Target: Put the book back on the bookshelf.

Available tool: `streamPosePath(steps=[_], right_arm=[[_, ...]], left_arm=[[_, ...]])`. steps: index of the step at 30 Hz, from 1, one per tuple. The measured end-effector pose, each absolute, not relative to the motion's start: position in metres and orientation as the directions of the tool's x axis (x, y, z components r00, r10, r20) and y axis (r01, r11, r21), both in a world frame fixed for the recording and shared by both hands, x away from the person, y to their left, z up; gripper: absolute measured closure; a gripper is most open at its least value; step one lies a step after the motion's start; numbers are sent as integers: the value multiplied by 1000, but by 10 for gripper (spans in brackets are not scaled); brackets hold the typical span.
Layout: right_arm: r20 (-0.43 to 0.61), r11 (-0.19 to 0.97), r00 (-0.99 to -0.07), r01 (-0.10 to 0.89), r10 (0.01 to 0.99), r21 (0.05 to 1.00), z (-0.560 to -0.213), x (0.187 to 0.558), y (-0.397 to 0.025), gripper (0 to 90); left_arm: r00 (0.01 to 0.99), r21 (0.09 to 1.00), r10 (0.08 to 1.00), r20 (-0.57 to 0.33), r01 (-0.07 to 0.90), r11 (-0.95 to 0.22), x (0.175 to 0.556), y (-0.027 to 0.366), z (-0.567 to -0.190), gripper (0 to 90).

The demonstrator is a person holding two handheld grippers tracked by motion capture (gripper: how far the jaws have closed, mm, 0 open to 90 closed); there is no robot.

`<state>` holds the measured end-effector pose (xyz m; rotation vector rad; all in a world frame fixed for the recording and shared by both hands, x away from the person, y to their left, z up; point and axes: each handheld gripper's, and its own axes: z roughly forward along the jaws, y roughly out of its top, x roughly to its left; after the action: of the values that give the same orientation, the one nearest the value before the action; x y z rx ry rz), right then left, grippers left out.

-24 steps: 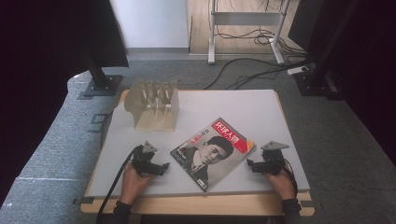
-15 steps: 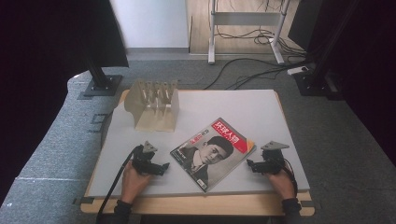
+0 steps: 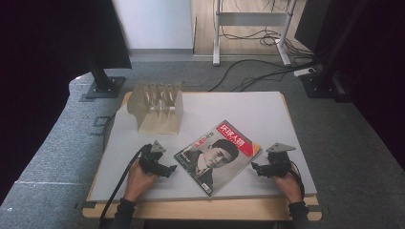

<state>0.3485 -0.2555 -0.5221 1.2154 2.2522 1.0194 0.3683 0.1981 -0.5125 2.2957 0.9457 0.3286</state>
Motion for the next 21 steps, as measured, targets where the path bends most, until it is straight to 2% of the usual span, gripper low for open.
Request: streamPosePath(steps=[7,9,21], right_arm=[[-9,383,-571,538,821,751,-516,353,-248,28],[-17,394,-578,534,816,748,-514,357,-242,3],[-51,447,-612,516,789,730,-506,381,-222,0]], left_arm=[[745,640,667,-23,523,-562,379,188,-500,0],[761,633,649,-2,503,-588,384,179,-495,0],[805,622,593,13,458,-635,406,145,-490,0]])
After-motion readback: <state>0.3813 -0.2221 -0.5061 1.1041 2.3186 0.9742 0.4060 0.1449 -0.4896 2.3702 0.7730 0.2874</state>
